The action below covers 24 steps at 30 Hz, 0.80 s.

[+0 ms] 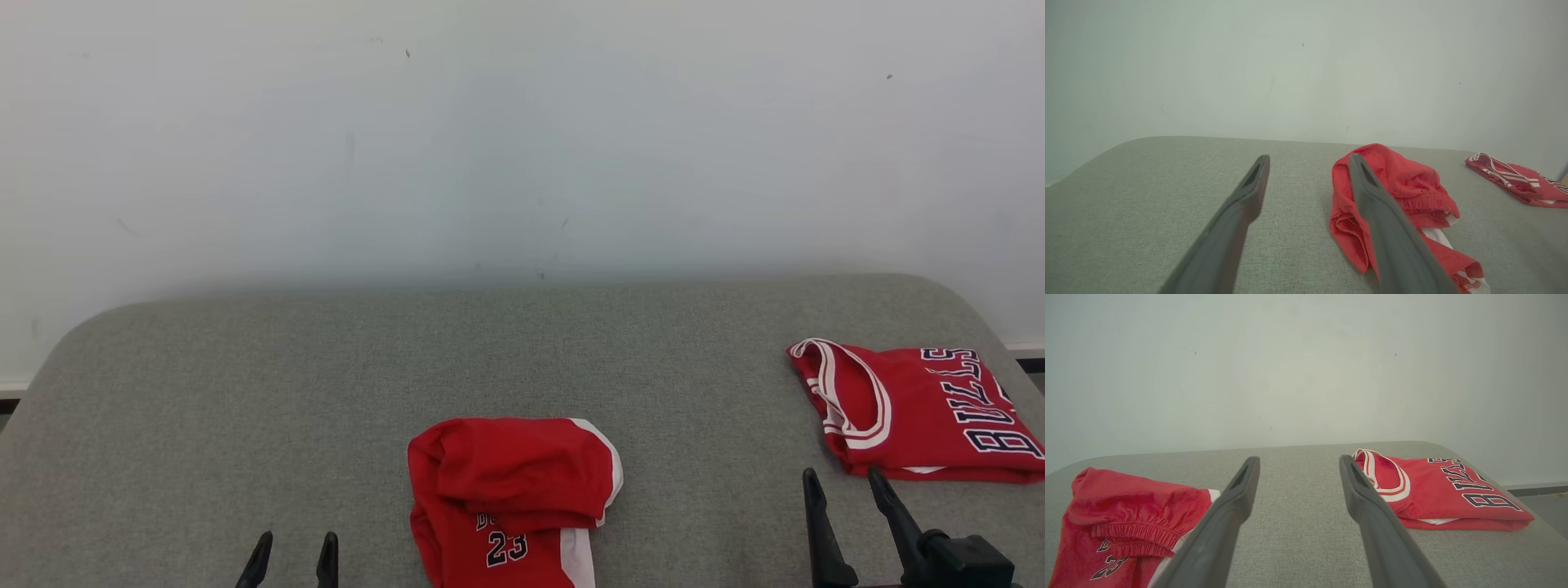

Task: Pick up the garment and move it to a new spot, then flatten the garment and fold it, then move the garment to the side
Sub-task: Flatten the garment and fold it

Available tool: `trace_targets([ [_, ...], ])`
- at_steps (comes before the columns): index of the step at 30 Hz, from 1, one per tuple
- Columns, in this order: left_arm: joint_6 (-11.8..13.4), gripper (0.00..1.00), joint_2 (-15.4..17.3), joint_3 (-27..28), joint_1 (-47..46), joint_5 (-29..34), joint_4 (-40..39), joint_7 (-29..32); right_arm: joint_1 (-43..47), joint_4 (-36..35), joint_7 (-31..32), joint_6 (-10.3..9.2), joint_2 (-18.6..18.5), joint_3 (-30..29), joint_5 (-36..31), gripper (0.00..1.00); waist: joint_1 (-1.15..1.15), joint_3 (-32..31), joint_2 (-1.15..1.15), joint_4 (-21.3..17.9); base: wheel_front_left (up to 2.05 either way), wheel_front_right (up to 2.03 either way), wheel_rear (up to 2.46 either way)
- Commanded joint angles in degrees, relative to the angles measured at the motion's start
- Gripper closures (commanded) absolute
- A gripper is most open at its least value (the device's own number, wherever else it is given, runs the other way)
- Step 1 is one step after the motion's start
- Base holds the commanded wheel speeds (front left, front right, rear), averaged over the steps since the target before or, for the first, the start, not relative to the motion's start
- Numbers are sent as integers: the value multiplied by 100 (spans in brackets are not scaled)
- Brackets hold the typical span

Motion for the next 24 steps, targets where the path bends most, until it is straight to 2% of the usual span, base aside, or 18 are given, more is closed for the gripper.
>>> trace_targets([
  [1,-43,0,-9,18,2,37,38,-15,-12,11,-35,-12,8,8,9,0,0,-10,0,-15,0,0,0],
  [10,-155,0,-93,29,18,-91,87,-15,-59,18,-37,-12,17,10,4,0,0,-6,0,-77,0,0,0],
  [14,-183,0,-170,-307,-97,-256,285,-15,-86,17,-9,-12,17,64,-13,0,0,33,0,-228,0,0,0],
  [17,-196,0,-270,-571,-238,-373,504,-15,-165,-3,39,-12,18,173,-32,0,0,89,0,-478,0,0,0],
  [24,-188,0,-438,-1223,-738,-783,1396,12,-369,-59,141,-12,13,404,-66,0,0,298,0,-1379,0,0,0],
])
